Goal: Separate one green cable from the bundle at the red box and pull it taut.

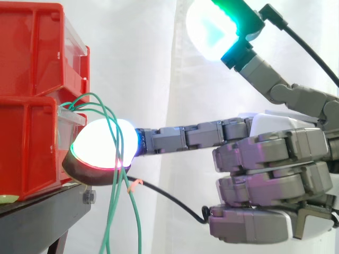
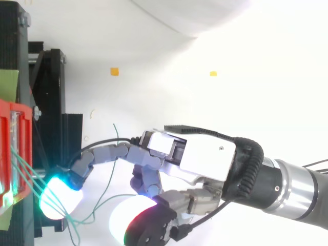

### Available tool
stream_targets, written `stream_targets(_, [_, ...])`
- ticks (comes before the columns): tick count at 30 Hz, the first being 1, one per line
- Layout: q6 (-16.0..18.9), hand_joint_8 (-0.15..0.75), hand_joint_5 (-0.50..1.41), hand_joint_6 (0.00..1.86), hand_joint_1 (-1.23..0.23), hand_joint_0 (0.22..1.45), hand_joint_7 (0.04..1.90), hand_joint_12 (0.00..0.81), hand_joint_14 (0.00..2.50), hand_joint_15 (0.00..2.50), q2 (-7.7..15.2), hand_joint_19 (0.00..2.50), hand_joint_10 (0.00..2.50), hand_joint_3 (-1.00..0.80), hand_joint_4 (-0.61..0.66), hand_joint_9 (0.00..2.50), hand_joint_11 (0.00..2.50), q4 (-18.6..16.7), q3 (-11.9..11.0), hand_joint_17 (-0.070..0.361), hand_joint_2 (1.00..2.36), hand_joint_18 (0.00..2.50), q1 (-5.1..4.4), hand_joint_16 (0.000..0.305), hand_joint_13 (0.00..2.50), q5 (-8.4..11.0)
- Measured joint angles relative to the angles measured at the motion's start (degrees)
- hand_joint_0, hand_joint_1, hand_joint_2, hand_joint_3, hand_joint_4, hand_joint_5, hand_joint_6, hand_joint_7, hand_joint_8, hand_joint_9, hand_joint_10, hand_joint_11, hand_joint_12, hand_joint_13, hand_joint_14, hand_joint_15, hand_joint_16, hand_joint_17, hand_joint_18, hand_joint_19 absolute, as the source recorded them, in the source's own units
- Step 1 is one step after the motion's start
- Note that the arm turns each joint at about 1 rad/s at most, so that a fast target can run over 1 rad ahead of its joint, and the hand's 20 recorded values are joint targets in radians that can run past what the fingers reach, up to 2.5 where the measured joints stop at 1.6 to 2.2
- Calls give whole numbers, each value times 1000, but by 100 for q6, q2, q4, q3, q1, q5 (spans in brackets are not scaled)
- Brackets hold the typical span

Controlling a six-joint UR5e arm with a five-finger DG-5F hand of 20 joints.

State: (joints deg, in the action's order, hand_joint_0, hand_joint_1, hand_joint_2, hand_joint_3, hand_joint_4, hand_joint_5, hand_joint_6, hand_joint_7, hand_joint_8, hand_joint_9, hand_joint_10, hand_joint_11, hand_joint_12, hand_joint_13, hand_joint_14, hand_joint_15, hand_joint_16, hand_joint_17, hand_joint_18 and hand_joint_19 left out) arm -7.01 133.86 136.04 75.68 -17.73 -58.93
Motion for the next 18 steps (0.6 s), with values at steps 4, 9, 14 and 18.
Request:
stream_targets(4, [206, 357, -55, 503, -298, 356, 806, 500, 405, 1509, 0, 1136, 19, -500, 344, 2176, 1796, 177, 0, 232, 1000, 2130, -16, 103, 1966, -8])
stream_targets(9, [401, 354, -54, 503, -298, 360, 806, 496, 410, 1512, -2, 1147, 19, -500, 347, 2177, 1806, 310, 0, 231, 1000, 2127, -19, 103, 1964, -35])
stream_targets(14, [616, 356, -54, 504, -302, 362, 813, 499, 411, 1517, -4, 1144, 19, -500, 353, 2177, 1809, 361, 0, 231, 1000, 2125, -20, 103, 1967, -146])
stream_targets(18, [787, 354, -53, 504, -320, 364, 815, 497, 415, 1512, -7, 1140, 20, -500, 351, 2178, 1808, 418, 0, 230, 1000, 2124, -20, 102, 1968, -206])
